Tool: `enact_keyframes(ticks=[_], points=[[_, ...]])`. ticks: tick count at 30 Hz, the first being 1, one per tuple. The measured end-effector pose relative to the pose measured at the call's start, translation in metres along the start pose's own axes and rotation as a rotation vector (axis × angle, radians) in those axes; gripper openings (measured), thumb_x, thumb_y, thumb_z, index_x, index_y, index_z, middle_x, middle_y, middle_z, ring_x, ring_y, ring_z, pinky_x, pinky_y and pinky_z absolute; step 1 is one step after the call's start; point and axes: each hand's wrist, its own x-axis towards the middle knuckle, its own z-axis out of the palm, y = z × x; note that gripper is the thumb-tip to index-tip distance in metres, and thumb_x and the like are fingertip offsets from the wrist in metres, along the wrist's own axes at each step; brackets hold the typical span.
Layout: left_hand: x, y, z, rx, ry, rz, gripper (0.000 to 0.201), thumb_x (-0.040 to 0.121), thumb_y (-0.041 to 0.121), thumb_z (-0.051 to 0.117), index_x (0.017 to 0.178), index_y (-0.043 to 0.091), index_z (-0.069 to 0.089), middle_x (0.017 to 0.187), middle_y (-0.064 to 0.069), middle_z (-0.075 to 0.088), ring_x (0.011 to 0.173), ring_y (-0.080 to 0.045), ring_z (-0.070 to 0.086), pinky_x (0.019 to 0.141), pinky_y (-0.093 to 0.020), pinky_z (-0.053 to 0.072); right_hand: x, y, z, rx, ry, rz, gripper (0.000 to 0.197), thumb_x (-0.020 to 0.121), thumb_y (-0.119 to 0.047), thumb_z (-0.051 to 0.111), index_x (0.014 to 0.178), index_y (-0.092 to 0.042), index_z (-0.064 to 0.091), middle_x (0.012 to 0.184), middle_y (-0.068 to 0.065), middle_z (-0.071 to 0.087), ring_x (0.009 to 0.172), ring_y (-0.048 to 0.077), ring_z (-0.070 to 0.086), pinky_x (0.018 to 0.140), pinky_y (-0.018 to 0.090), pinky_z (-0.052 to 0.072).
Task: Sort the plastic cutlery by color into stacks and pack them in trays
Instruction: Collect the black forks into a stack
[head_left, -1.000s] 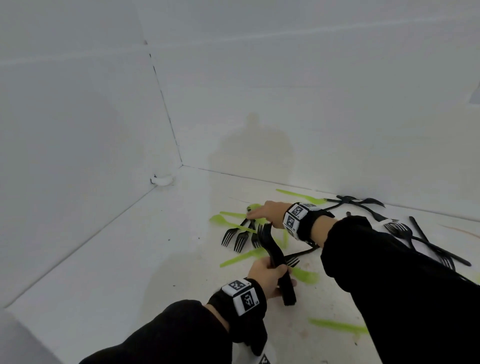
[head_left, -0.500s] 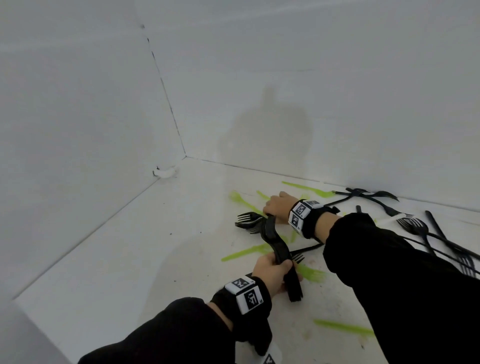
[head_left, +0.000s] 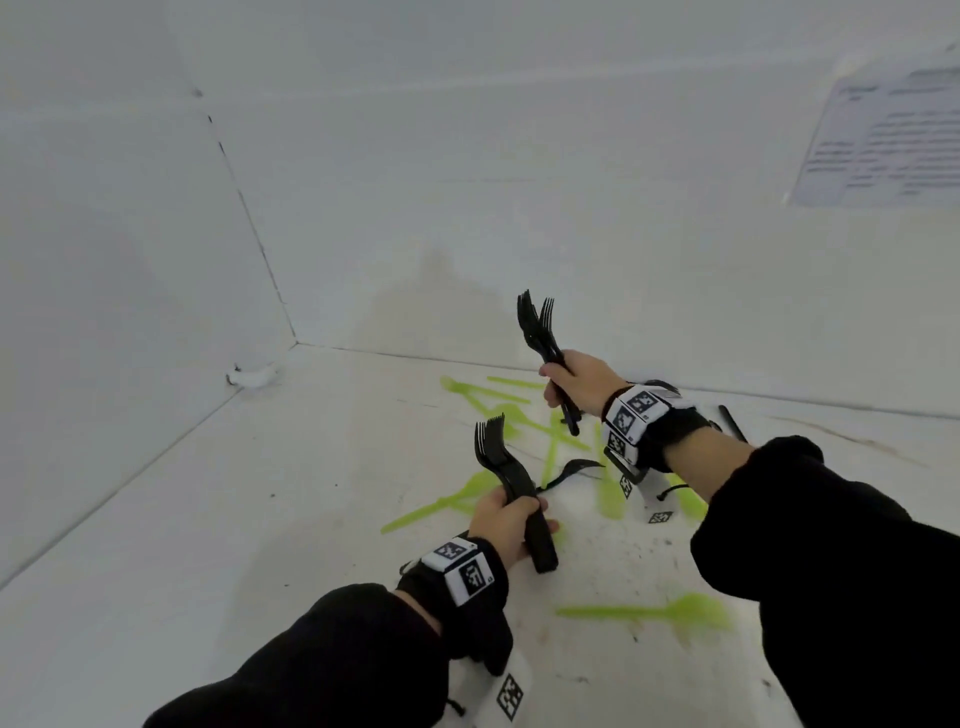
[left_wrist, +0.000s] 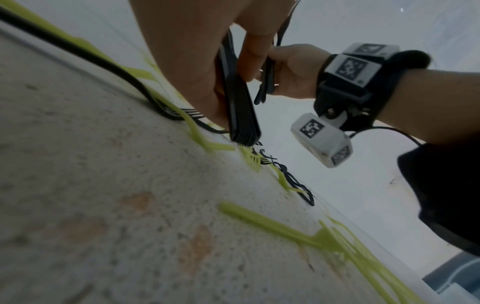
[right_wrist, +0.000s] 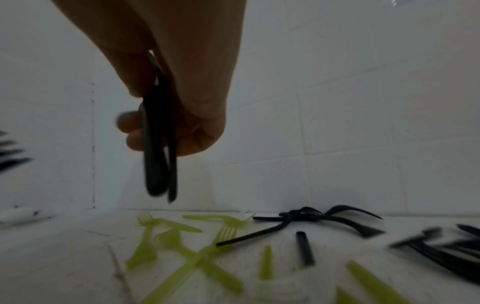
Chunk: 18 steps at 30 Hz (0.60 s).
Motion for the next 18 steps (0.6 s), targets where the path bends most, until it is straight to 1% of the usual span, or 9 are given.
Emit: enact_keyframes(ticks=[2,5,6,8,10,12,15,16,18], points=[[-0.003,0.0,0.007,-0.011,-0.011,0.017,0.015,0.094,-0.001,0.043,0.087,0.01,0.05,0.077,-0.004,0.057,0.053,-0.015,0.06,0.058,-0.03,0.05,-0.021,0.003,-0.008,0.061,-0.006,0.026,0.012,0.096,-0.015,0.045,0.099,-0.007,0.053,0.071,-0.002,0.055,0.06,0.016,0.056,0.062,0.023,0.048],[-0.007,-0.002,0.018,-0.043,-0.022,0.03,0.009,0.095,-0.002,0.043,0.093,0.005,0.049,0.077,-0.006,0.055,0.062,-0.021,0.057,0.059,-0.032,0.05,-0.057,0.018,-0.009,0.17,-0.05,0.097,0.014,0.096,-0.014,0.046,0.099,-0.009,0.059,0.071,-0.002,0.051,0.058,0.008,0.055,0.054,0.019,0.044],[-0.008,-0.004,0.023,-0.057,-0.026,0.036,0.008,0.095,-0.002,0.043,0.094,0.004,0.048,0.078,-0.007,0.055,0.064,-0.022,0.057,0.061,-0.033,0.05,-0.07,0.025,-0.007,0.187,-0.063,0.108,0.015,0.097,-0.014,0.045,0.098,-0.012,0.059,0.07,-0.003,0.05,0.06,0.007,0.052,0.055,0.019,0.041],[-0.011,-0.007,0.033,-0.07,-0.039,0.047,0.011,0.095,-0.002,0.044,0.089,0.005,0.049,0.078,-0.008,0.055,0.064,-0.023,0.057,0.062,-0.035,0.05,-0.095,0.036,-0.004,0.21,-0.084,0.115,0.017,0.098,-0.011,0.043,0.093,-0.014,0.059,0.069,-0.004,0.049,0.064,0.009,0.046,0.064,0.022,0.039],[-0.015,-0.011,0.044,-0.073,-0.06,0.054,0.016,0.094,-0.003,0.045,0.083,0.007,0.05,0.077,-0.008,0.055,0.065,-0.024,0.056,0.063,-0.035,0.05,-0.115,0.046,-0.001,0.199,-0.07,0.12,0.021,0.096,-0.007,0.044,0.08,-0.015,0.055,0.071,-0.003,0.051,0.066,0.011,0.048,0.073,0.027,0.04],[-0.019,-0.015,0.057,-0.056,-0.081,0.063,0.016,0.093,-0.003,0.046,0.084,0.007,0.055,0.077,-0.009,0.057,0.068,-0.023,0.058,0.068,-0.036,0.051,-0.131,0.053,0.0,0.198,-0.037,0.123,0.024,0.094,-0.003,0.044,0.077,-0.017,0.053,0.076,-0.001,0.055,0.072,0.013,0.051,0.077,0.029,0.042],[-0.024,-0.023,0.075,-0.045,-0.097,0.07,0.016,0.093,-0.003,0.046,0.094,0.007,0.059,0.08,-0.011,0.06,0.072,-0.021,0.059,0.072,-0.037,0.052,-0.15,0.063,-0.004,0.239,0.03,0.115,0.017,0.093,0.001,0.045,0.096,-0.008,0.06,0.088,0.008,0.059,0.086,0.019,0.054,0.086,0.036,0.045],[-0.026,-0.026,0.08,-0.053,-0.103,0.065,0.016,0.093,-0.004,0.046,0.097,0.006,0.058,0.08,-0.012,0.061,0.072,-0.021,0.059,0.072,-0.038,0.052,-0.155,0.065,-0.006,0.255,0.05,0.119,0.019,0.092,0.002,0.045,0.102,-0.004,0.06,0.089,0.007,0.06,0.088,0.018,0.055,0.087,0.034,0.046],[-0.03,-0.03,0.09,-0.05,-0.122,0.054,0.017,0.093,-0.005,0.045,0.102,0.003,0.057,0.08,-0.012,0.061,0.072,-0.021,0.06,0.07,-0.038,0.052,-0.163,0.071,-0.013,0.276,0.081,0.134,0.022,0.092,0.003,0.046,0.107,-0.001,0.061,0.089,0.005,0.062,0.089,0.018,0.057,0.087,0.03,0.046]])
